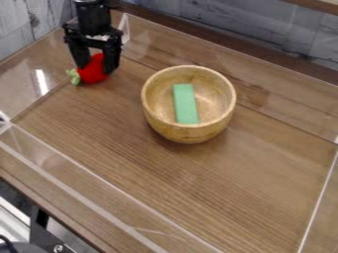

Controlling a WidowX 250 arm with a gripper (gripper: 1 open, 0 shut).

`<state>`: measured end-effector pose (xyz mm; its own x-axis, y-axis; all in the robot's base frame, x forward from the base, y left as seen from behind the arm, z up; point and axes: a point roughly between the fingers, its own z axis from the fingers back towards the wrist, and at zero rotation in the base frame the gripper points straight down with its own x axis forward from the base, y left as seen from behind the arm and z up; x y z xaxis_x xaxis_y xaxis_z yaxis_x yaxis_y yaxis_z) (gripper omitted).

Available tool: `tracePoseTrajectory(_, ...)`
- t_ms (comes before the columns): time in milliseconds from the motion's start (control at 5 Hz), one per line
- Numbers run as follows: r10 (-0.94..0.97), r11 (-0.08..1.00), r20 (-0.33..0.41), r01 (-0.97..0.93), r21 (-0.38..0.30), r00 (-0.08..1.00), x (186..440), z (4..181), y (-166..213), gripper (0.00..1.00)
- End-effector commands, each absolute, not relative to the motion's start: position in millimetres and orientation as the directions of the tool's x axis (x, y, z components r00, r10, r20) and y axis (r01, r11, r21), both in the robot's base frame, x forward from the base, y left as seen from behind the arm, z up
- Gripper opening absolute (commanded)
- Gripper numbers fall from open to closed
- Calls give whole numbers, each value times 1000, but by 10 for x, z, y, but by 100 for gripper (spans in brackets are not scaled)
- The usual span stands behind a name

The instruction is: Move the red fruit to the right side of the table

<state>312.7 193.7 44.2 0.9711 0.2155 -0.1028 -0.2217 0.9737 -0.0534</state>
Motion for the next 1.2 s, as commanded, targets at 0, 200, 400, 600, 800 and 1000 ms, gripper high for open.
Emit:
tracePoseTrajectory(0, 223, 973, -70, -227, -52, 972, 3166, 535, 1994, 100)
tracePoseTrajectory(200, 225, 971, -72, -230, -60, 972, 3163, 527, 1988, 100)
tracePoseTrajectory(400, 227, 971, -73, -231, -59, 971, 3160, 519, 1990, 0)
tracePoseTrajectory(600, 228, 970, -56, -232, -68, 972, 3155, 644, 1982, 0)
tracePoseTrajectory(800, 230, 968, -13, -231, -94, 973, 3153, 936, 1941, 0)
tracePoseTrajectory(1000, 235, 966, 36, -229, -121, 971, 3150, 1269, 1892, 0)
